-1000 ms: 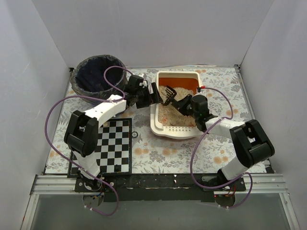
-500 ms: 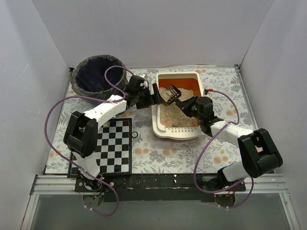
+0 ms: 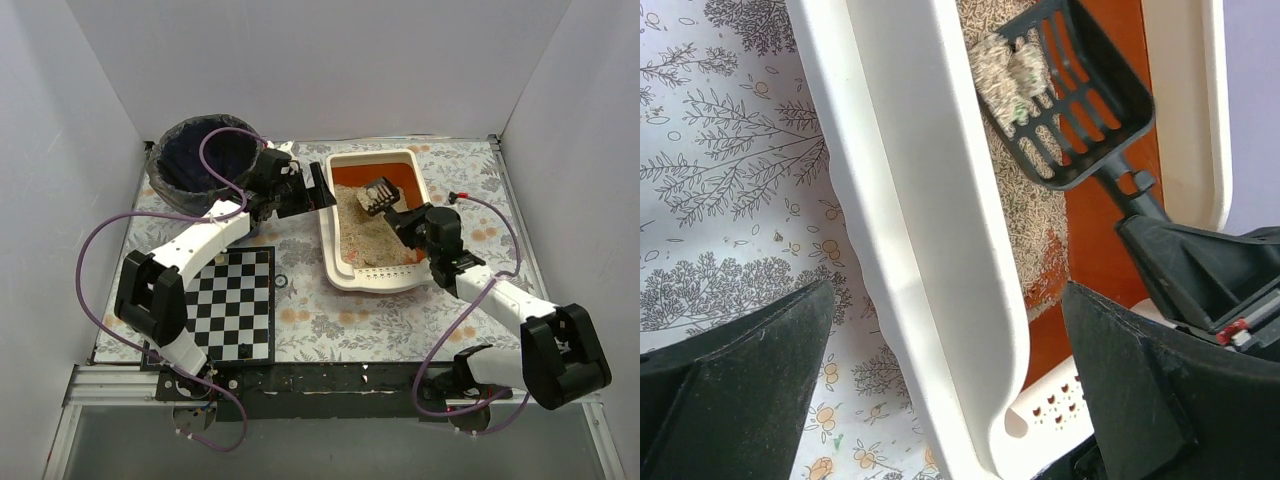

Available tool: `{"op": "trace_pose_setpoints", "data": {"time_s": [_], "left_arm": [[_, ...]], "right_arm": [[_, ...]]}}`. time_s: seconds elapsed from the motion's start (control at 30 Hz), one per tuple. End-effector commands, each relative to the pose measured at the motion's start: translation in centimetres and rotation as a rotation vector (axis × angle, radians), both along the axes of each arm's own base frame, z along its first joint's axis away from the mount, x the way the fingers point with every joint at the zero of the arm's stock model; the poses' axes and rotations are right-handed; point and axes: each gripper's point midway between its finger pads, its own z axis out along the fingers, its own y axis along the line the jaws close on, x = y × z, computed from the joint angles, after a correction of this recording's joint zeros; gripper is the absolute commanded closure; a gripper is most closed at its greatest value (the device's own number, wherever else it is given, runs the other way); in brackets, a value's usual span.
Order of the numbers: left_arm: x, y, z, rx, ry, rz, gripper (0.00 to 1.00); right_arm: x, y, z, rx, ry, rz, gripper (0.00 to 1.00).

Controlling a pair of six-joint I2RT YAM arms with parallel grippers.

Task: Clean the litter box

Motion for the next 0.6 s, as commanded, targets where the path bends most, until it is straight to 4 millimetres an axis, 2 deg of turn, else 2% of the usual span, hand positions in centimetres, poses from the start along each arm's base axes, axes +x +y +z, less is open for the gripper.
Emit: {"op": "trace_pose_setpoints", "data": {"time_s": [0.0,0.2,0.37,0.57], "left_arm": [[0.0,0.3,3.6,-0.032,-0.087,0.005,0.02],[-0.6,0.3,4.2,-0.056,-0.098,0.000,0.02],[-1.4,1.1,3.9,-0.064,-0.103,0.022,0.02],[-2.5,1.9,3.9,-0.071,-0.114,0.035,0.02]], "right_arm": [[0.3,-1.6,3.6,0.035,-0.092,-0.082,0.99],[-1.3,-1.8,6.1,0.089,-0.157,-0.063,0.99],[-2.8,-2.0,7.2,0.081,-0.185,-0.029,0.99],[-4.7,-3.7,8.4,0.102,-0.233,-0.078,0.99]]}}
